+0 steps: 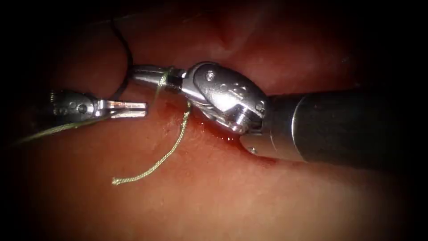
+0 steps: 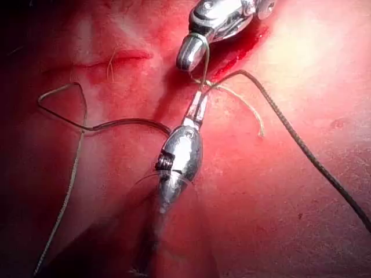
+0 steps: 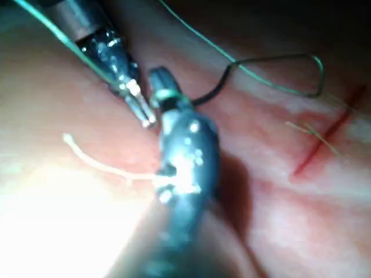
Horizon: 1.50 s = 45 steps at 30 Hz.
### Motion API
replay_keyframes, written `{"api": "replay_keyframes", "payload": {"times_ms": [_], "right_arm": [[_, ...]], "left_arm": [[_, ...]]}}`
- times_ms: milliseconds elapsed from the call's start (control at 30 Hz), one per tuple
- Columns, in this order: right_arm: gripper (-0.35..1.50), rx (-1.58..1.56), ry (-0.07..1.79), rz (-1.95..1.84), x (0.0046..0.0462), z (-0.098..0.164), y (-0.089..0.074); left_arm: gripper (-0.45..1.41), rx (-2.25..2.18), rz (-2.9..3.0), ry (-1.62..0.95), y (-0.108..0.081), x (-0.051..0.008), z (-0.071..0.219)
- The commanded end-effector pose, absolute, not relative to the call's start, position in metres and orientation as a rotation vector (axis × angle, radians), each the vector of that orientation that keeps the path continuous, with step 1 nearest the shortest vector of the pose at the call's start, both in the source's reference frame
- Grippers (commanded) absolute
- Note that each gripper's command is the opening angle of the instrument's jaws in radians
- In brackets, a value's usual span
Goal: Wound Closure
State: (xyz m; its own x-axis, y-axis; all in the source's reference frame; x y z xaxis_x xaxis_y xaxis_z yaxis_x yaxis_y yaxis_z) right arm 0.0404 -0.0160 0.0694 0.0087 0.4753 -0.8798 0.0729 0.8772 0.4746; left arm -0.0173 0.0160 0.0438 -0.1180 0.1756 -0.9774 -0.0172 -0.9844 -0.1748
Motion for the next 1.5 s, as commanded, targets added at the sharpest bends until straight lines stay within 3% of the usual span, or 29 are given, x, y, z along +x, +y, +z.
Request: {"api": "replay_keyframes", "payload": {"times_ms": [33, 267, 900, 933, 1000, 1067, 1200, 1367, 1500], "right_arm": [[-0.35, 0.477, 1.533, 0.296, 0.0413, 0.07, -0.0158], [-0.01, 0.658, 1.441, 0.037, 0.0408, 0.07, -0.016], [0.15, 0.803, 1.369, -0.23, 0.0426, 0.0676, -0.0198], [0.29, 0.809, 1.344, -0.257, 0.043, 0.0678, -0.0203], [0.36, 0.816, 1.331, -0.266, 0.0432, 0.0678, -0.0205], [0.69, 0.827, 1.304, -0.293, 0.0434, 0.068, -0.021], [1.08, 0.853, 1.219, -0.346, 0.0434, 0.0684, -0.0219], [1.16, 0.885, 1.093, -0.42, 0.0432, 0.0689, -0.0238], [1.06, 0.908, 1.04, -0.466, 0.0434, 0.0696, -0.0248]], "left_arm": [[-0.45, -2.0, 2.245, -0.178, 0.0161, -0.0176, 0.0444], [-0.45, -2.022, 2.237, -0.193, 0.0162, -0.0171, 0.0445], [-0.45, -2.034, 2.222, -0.206, 0.0165, -0.0162, 0.046], [-0.45, -2.031, 2.22, -0.206, 0.0163, -0.0164, 0.0455], [-0.45, -2.031, 2.218, -0.21, 0.0161, -0.0166, 0.0451], [-0.45, -2.035, 2.212, -0.223, 0.0159, -0.0169, 0.0442], [-0.45, -2.038, 2.204, -0.238, 0.0159, -0.0173, 0.0431], [-0.45, -2.041, 2.206, -0.238, 0.0159, -0.0171, 0.0433], [-0.45, -2.041, 2.206, -0.237, 0.0159, -0.0171, 0.0434]]}}
